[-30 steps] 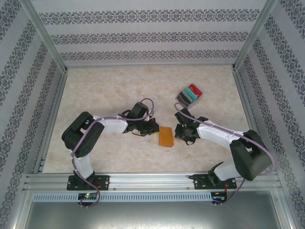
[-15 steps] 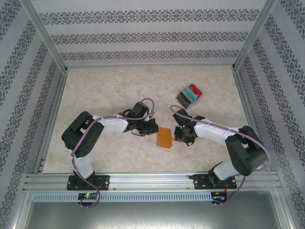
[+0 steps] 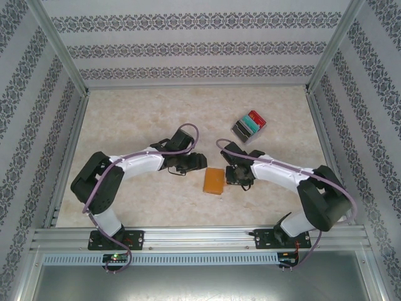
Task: Put the credit cards into the card holder
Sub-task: Place the card holder at the bottom-center of the table, then rotate the card holder at the center of the table.
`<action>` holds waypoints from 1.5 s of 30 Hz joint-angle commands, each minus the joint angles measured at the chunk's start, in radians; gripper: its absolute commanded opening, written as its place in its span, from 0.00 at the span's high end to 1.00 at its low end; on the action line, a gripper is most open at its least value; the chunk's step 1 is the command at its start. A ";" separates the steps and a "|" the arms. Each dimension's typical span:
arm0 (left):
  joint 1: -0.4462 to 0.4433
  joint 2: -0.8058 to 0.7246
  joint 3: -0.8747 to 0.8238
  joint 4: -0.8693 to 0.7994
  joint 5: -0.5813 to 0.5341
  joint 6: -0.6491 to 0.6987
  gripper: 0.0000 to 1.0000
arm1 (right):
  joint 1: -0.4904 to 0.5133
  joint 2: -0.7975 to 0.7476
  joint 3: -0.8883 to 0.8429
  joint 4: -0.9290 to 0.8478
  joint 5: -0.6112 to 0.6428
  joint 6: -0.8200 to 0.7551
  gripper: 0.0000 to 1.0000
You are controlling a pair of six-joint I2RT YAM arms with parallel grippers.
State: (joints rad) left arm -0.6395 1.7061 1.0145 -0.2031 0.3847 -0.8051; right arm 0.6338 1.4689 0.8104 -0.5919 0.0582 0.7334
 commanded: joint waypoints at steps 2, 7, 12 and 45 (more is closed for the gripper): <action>0.011 -0.060 0.030 -0.066 -0.086 0.048 0.41 | -0.029 -0.089 0.034 0.055 -0.047 0.031 0.65; 0.013 -0.086 0.021 -0.049 -0.128 0.039 0.42 | 0.015 -0.067 0.058 0.127 -0.082 0.039 0.60; 0.017 -0.115 0.003 -0.043 -0.164 0.028 0.42 | 0.049 -0.030 0.063 0.161 -0.127 0.047 0.73; 0.027 -0.016 -0.009 0.032 0.033 -0.015 0.60 | -0.033 0.012 -0.176 0.501 -0.346 0.176 0.75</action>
State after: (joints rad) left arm -0.6197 1.6943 1.0229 -0.1905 0.4095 -0.8112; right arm 0.6041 1.4952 0.6491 -0.1406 -0.2581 0.9001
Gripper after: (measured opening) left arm 0.398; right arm 0.261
